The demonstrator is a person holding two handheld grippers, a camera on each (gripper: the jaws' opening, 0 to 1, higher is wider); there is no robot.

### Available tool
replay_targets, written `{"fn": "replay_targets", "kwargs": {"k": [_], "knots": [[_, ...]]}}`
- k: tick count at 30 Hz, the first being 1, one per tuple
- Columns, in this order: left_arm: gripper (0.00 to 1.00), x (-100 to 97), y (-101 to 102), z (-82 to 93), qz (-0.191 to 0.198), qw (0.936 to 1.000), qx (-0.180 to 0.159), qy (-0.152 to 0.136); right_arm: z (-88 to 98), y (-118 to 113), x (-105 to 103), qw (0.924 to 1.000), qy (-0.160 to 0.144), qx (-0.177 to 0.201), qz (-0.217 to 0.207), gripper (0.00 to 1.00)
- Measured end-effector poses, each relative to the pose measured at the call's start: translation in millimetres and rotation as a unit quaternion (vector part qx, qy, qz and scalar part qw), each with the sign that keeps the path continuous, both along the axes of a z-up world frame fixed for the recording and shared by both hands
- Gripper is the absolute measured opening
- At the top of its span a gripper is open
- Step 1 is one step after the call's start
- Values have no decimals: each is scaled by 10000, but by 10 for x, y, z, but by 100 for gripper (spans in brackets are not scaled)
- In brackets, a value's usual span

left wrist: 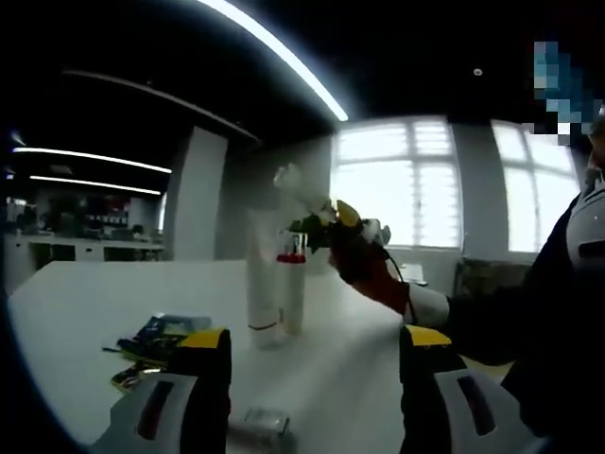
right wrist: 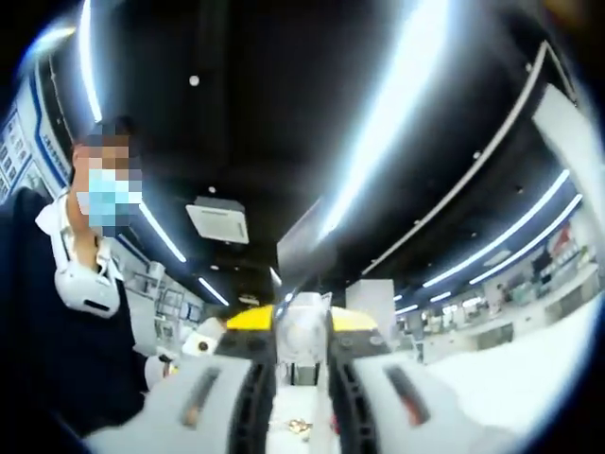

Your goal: Arrange the skincare products in the storage area until every visible bottle or jar stands upright without overlapping.

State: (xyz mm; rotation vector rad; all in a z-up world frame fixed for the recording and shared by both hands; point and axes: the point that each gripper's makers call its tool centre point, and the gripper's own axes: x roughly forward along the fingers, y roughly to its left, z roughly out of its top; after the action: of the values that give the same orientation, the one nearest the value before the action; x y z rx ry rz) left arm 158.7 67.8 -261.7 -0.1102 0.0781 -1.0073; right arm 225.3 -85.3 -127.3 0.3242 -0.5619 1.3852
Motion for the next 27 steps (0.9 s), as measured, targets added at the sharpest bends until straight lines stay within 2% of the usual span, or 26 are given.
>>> {"fn": "replay_targets", "kwargs": {"k": [5, 9, 13, 16, 21, 27], "knots": [[67, -37, -13, 68, -119, 9995, -302, 47, -62, 56, -47, 9990, -146, -279, 303, 17], [60, -44, -10, 97, -174, 9990, -408, 53, -107, 116, -95, 9979, -210, -427, 436, 17], [57, -52, -18, 100, -213, 9985, -483, 106, -141, 146, -131, 9969, -251, -530, 527, 17], [53, -61, -27, 103, -247, 9984, -503, 95, -173, 164, -158, 9954, -326, -642, 633, 17], [52, -70, -42, 118, -295, 9979, -574, 96, -268, 250, -221, 9913, -425, -932, 824, 17], [52, -56, -52, 80, -250, 9985, -484, 42, -405, 369, -247, 9856, -424, -1303, 989, 17]]}}
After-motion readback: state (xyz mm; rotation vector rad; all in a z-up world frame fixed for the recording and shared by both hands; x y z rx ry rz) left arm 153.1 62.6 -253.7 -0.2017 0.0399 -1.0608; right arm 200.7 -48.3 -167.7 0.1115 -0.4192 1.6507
